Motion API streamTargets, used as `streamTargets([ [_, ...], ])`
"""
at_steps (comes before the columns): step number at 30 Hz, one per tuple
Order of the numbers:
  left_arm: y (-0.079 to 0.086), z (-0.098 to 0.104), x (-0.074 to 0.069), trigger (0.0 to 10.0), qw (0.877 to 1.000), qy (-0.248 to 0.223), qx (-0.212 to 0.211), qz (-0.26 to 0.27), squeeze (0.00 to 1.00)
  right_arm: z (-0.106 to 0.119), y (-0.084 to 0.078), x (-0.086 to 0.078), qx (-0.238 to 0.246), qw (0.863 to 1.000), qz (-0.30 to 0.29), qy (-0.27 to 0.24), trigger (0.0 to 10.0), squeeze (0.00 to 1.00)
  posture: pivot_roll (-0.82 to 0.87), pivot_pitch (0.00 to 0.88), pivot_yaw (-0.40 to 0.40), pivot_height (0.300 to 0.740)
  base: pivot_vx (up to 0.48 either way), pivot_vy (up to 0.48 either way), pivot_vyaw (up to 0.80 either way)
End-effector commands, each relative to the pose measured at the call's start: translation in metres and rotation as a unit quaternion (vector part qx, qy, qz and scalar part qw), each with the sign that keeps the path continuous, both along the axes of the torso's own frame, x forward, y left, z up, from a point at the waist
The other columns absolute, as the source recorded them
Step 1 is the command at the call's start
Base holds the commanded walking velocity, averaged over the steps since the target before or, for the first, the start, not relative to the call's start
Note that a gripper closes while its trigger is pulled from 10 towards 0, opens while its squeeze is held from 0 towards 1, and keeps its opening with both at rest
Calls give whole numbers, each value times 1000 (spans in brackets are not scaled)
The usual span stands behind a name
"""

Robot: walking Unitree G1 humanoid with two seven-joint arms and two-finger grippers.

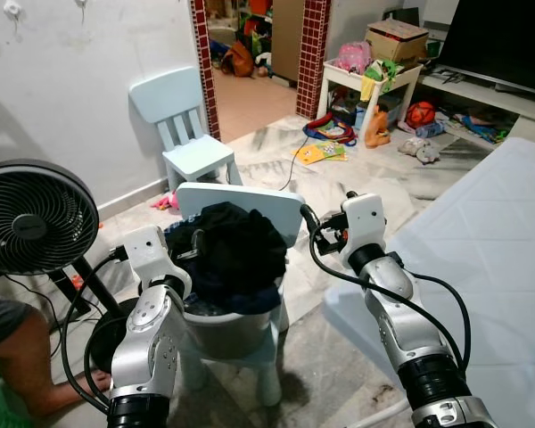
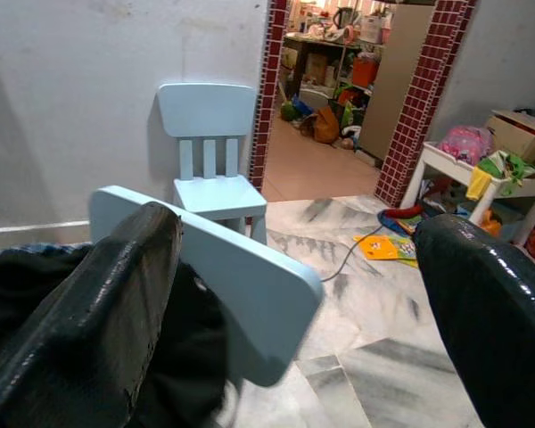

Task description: Hang hanger

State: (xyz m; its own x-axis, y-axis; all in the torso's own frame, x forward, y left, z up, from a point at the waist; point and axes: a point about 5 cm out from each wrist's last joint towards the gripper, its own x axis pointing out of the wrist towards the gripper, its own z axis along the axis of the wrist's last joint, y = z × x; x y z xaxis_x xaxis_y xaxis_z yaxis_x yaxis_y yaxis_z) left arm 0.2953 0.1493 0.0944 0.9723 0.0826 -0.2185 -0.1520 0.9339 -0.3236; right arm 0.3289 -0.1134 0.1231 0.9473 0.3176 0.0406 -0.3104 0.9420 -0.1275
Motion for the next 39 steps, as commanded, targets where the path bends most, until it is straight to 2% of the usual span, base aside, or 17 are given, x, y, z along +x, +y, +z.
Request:
streamTargets([
  [1, 0, 1, 0, 10000, 1000, -5, -1, 7, 0, 6, 7, 2, 1, 1000, 13, -9, 10000, 0, -50, 0, 8, 740, 0, 0, 0],
  [21, 2, 7, 2, 10000, 1000, -24, 3, 13, 0, 6, 7, 2, 0, 1000, 12, -11, 10000, 0, -49, 0, 11, 740, 0, 0, 0],
  [26, 7, -4, 1, 10000, 999, 18, -9, 32, 0, 7, 8, 1, -6, 1000, 18, -14, 10000, 0, -51, 0, 9, 740, 0, 0, 0],
  [30, 3, -17, 3, 10000, 998, 66, -19, 11, 0, 14, 6, 3, -15, 999, 21, -25, 10000, 0, -58, 0, 6, 740, 0, 0, 0],
  [32, 0, -23, 9, 10000, 996, 85, -35, 0, 0, 21, 5, 2, -23, 999, 29, -31, 10000, 0, -75, 0, 4, 740, 0, 0, 0],
  [35, 0, -23, 14, 10000, 995, 87, -38, -1, 0, 25, 4, 0, -33, 998, 38, -35, 10000, 0, -84, 0, 3, 740, 0, 0, 0],
  [37, -6, -26, 23, 10000, 994, 101, -38, -21, 0, 29, 0, -8, -42, 997, 59, -35, 10000, 0, -101, 0, 4, 740, 0, 0, 0],
  [39, -6, -26, 25, 10000, 993, 102, -47, -18, 0, 30, -2, -12, -48, 996, 66, -35, 10000, 0, -114, 0, 7, 740, 0, 0, 0],
])
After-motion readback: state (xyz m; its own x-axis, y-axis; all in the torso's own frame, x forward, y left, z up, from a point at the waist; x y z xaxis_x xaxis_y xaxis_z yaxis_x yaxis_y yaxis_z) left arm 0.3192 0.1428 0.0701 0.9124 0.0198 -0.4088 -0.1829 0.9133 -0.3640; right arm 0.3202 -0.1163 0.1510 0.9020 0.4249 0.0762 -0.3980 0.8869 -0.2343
